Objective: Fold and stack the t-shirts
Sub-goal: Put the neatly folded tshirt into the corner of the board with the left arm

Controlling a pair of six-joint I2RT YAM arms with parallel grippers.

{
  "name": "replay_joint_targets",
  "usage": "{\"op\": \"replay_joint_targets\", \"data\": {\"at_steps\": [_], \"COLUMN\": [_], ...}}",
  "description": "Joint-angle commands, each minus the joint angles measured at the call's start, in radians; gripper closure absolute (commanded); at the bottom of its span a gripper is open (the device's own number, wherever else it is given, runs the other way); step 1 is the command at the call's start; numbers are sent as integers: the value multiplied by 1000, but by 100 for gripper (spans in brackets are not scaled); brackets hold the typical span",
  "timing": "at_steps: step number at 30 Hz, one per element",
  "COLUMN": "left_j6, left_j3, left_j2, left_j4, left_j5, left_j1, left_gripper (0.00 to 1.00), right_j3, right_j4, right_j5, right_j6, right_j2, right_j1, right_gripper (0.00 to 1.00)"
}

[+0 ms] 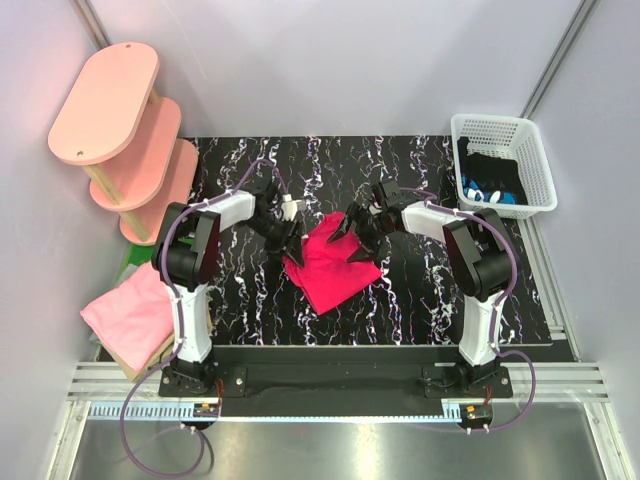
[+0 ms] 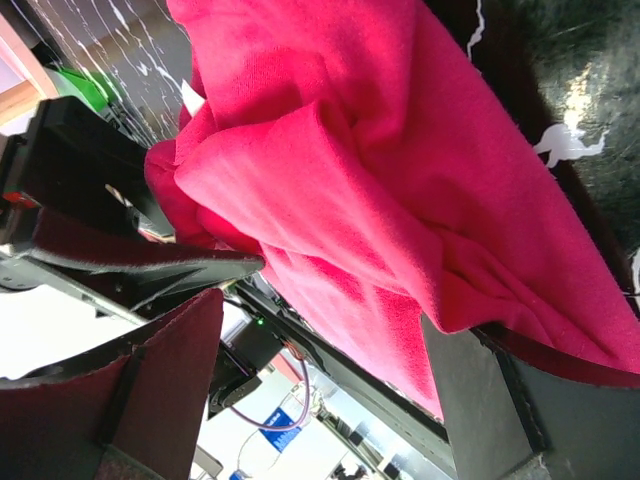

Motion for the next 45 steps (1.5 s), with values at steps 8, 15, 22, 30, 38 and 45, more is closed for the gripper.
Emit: {"op": "replay_joint_targets", "data": {"at_steps": [8,15,22,30,38,45], "left_j6": [15,24,76,78,84,90], "left_j3": [15,-2,49,-2,-51,76], "left_j2": [49,-30,-216,-406,-524,-579], "left_j4": [67,69,-121,-256,-321,-426], "left_j5": [-121,-156,-328,-438,-500,-519], "left_j1": [-15,-8,-6,0,3,22], "left_gripper": [72,100,100,100,100,100], "right_j3": [-23,-23,-7,-30,-67,-102], "right_j4": [15,17,3,-6,-6,-6], "right_j5": [-18,-32,-32,-35,-47,-49], "right_j6": [-7,-12,-25,-39,-59,-74], "right_j2": [-23,-39,-89,-132,-154,-178], "right_j1": [3,4,-14,-59,-75,-83], "right_gripper": [13,13,12,12,12,12]}}
